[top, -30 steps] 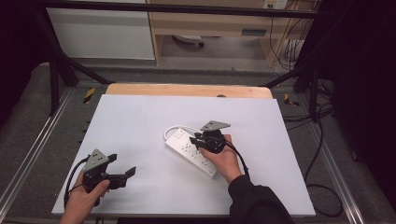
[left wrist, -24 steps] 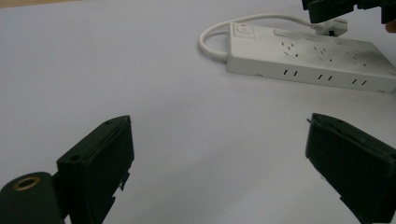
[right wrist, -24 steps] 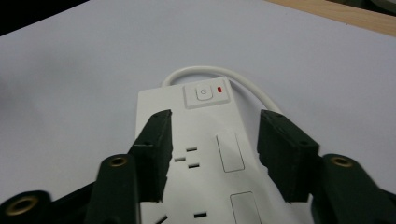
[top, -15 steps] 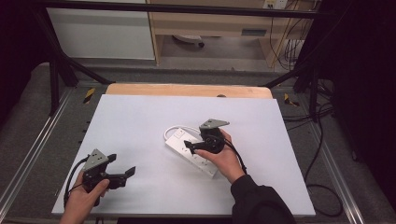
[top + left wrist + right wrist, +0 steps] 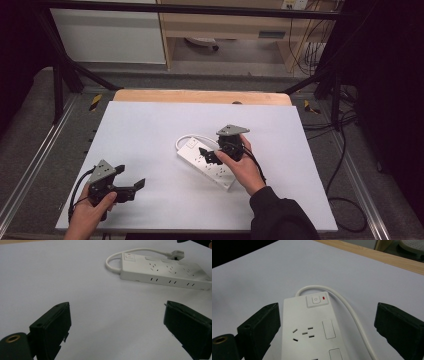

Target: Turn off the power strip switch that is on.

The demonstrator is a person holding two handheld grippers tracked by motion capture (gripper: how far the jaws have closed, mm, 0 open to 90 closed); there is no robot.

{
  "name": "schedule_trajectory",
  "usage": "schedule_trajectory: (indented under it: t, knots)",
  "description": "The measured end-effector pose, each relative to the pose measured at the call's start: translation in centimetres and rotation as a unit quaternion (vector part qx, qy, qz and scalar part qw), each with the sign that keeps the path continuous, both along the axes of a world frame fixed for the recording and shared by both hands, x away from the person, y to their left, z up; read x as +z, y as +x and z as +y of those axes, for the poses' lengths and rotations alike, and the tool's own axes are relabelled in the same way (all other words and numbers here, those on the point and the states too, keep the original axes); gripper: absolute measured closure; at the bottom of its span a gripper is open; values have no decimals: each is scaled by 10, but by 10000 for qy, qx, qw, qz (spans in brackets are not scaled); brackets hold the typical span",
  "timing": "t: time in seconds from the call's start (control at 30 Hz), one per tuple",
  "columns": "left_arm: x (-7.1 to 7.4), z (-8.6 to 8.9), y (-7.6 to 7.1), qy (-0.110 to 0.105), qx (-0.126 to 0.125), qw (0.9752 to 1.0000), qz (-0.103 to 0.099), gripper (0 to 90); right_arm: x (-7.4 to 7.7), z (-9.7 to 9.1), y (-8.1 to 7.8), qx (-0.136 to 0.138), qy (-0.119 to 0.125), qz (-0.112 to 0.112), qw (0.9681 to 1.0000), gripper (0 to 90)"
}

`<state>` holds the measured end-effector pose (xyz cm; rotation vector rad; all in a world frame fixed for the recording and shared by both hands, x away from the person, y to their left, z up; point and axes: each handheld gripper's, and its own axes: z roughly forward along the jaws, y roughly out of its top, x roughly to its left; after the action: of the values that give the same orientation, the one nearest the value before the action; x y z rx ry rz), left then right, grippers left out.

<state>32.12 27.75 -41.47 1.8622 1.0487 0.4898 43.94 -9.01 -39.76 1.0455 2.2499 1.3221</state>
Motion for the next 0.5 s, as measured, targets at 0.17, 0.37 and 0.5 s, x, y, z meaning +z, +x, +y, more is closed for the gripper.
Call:
schedule_trajectory:
  t: [0.17,0.37,0.5]
  knots:
    - [0,0,0,-8,-15,10000,-2,73,5,-8,1,-16,42,-78,10000,61]
    - [0,0,0,-4,-16,10000,-1,73,12,-23,1,-133,117,-162,9997,57]
    - [0,0,0,0,-11,10000,-3,72,15,-33,1,-179,167,-184,9995,54]
